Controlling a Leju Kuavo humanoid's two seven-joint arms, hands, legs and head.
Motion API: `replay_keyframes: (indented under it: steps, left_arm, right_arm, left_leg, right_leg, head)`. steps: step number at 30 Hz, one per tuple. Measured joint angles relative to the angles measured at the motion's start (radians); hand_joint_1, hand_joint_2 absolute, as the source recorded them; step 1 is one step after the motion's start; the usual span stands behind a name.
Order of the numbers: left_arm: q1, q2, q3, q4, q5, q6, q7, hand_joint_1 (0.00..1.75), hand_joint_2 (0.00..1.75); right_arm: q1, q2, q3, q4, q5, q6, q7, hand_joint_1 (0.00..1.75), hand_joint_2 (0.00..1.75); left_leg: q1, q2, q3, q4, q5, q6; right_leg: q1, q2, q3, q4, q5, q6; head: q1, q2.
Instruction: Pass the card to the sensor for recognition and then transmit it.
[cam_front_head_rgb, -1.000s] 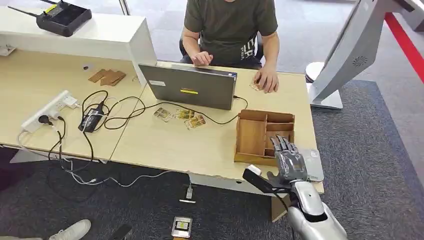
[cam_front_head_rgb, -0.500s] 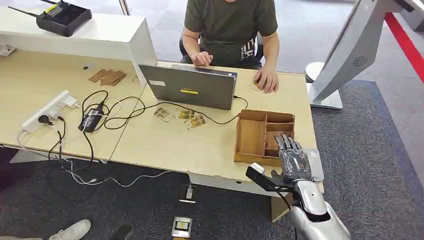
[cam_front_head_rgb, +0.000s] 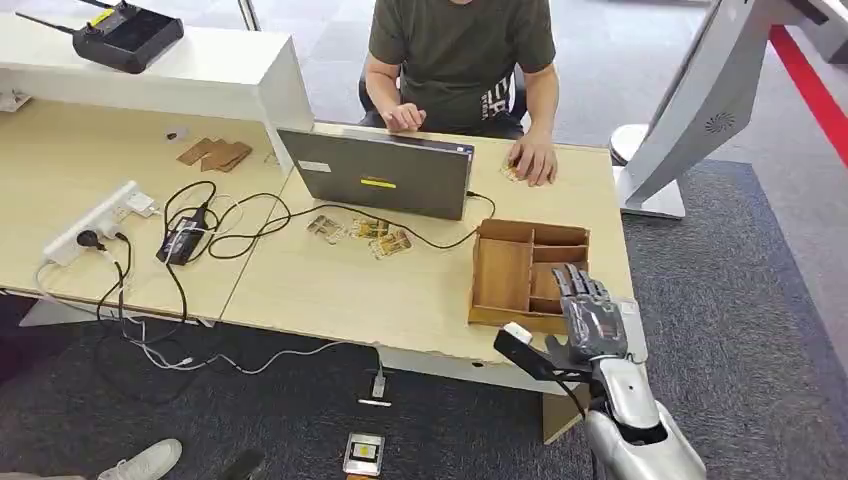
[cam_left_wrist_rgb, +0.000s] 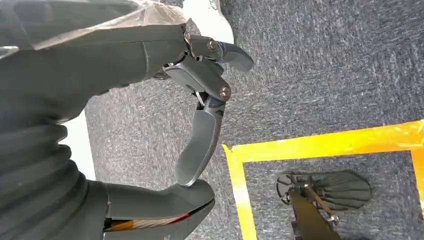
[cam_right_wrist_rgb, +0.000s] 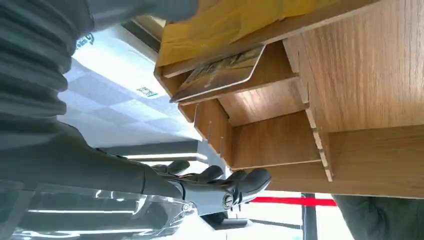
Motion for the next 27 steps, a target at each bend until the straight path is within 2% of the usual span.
replay_keyframes:
  steps: [2, 6, 17, 27]
  left_arm:
    - [0.000, 0.000, 0.000, 0.000, -0.001, 0.000, 0.000, 0.00, 1.75]
    - [0.000, 0.000, 0.000, 0.000, -0.005, 0.000, 0.000, 0.00, 1.75]
    - [0.000, 0.000, 0.000, 0.000, -0.019, 0.011, -0.007, 0.00, 1.75]
    - [0.000, 0.000, 0.000, 0.000, -0.031, 0.012, -0.018, 0.00, 1.75]
  right_arm:
    - [0.001, 0.000, 0.000, -0.004, -0.002, 0.010, 0.002, 1.64, 1.75]
    - [0.003, 0.001, 0.001, -0.004, -0.010, 0.022, 0.003, 1.75, 1.75]
    - [0.000, 0.012, 0.006, 0.014, -0.007, 0.038, 0.005, 1.75, 1.75]
    - [-0.007, 0.021, 0.008, 0.062, -0.034, -0.006, -0.017, 1.75, 1.75]
  left_leg:
    - [0.000, 0.000, 0.000, 0.000, 0.000, 0.000]
    - [0.000, 0.000, 0.000, 0.000, 0.000, 0.000]
    - [0.000, 0.000, 0.001, 0.000, 0.000, 0.000]
    - [0.000, 0.000, 0.001, 0.000, 0.000, 0.000]
  right_leg:
    - [0.000, 0.000, 0.000, 0.000, 0.000, 0.000]
    - [0.000, 0.000, 0.000, 0.000, 0.000, 0.000]
    - [0.000, 0.000, 0.001, 0.000, 0.000, 0.000]
    - [0.000, 0.000, 0.002, 0.000, 0.000, 0.000]
  head:
    - [0.000, 0.000]
    - [0.000, 0.000]
    - [0.000, 0.000]
    - [0.000, 0.000]
